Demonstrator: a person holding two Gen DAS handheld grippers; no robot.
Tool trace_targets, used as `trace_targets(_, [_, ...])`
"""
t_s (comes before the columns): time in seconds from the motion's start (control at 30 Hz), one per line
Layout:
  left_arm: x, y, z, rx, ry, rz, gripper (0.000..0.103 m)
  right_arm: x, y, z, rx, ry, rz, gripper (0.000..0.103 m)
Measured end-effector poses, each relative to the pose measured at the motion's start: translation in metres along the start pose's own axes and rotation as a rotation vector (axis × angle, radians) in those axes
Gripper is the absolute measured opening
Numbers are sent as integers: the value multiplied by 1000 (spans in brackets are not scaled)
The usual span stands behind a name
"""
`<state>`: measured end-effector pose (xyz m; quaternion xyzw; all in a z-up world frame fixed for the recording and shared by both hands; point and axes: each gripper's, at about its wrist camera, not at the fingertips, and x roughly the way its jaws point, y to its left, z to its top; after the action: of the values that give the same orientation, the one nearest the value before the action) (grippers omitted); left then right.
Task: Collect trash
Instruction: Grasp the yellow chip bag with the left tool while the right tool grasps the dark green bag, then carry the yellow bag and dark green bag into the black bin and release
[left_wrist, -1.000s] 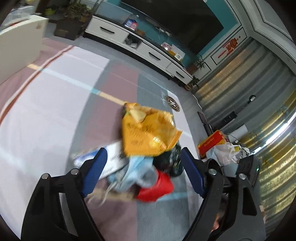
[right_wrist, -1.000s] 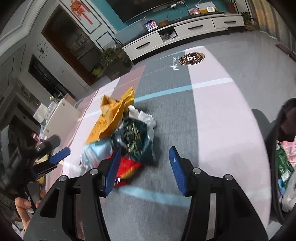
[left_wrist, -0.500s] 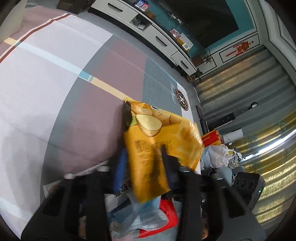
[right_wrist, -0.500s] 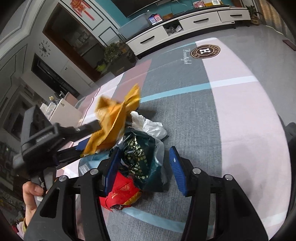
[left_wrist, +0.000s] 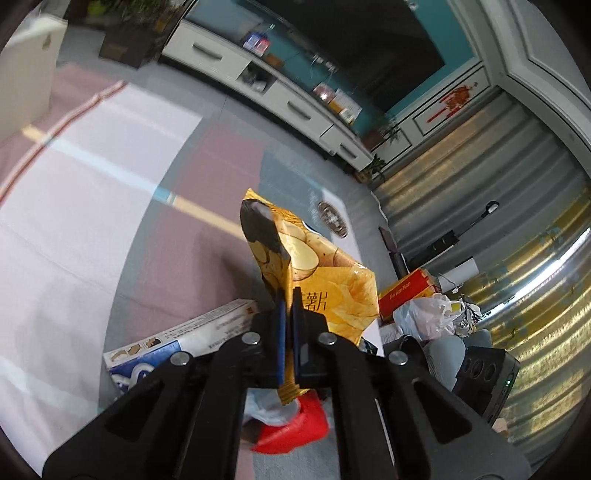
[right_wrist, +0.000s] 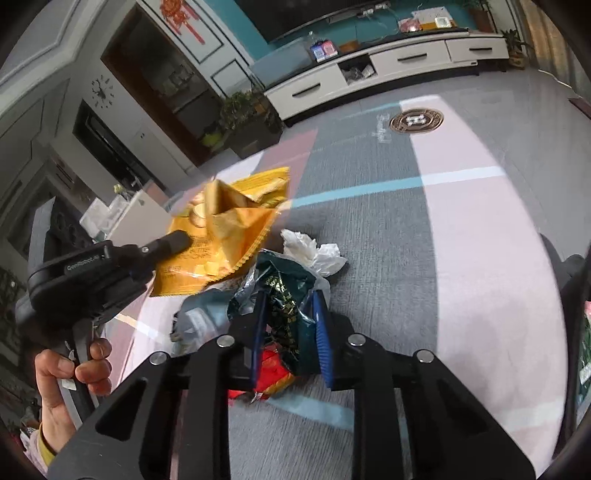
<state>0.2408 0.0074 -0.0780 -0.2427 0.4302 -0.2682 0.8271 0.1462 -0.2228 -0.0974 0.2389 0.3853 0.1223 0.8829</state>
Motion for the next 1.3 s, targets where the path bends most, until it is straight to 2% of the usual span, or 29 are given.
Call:
trace_targets(0.13, [-26,-14,-8,27,-49,-9,4,-22,-5,-1,26,-24,16,25])
trace_targets(0.33, [-63,-21,-31,38,-76,-17,4,-59,-10,-14,41,-45,32,25])
trace_targets(0.6, [-93,-36,-71,116,-67,41,4,-93,-6,-47,43,-37,12,25])
trace_targets(0.73, [-100,-45,-94,155,-52,65,4,-107,-5,-61,38,-35,-12,25])
trace_targets(0.93, [-113,-70,-125,269,-60,104,4,-131,-11,-77,33,-55,-57,25])
trace_targets(1.3, [-105,-111,-153,345,4,39,4,-183,-47,-84,116,-167,-97,25])
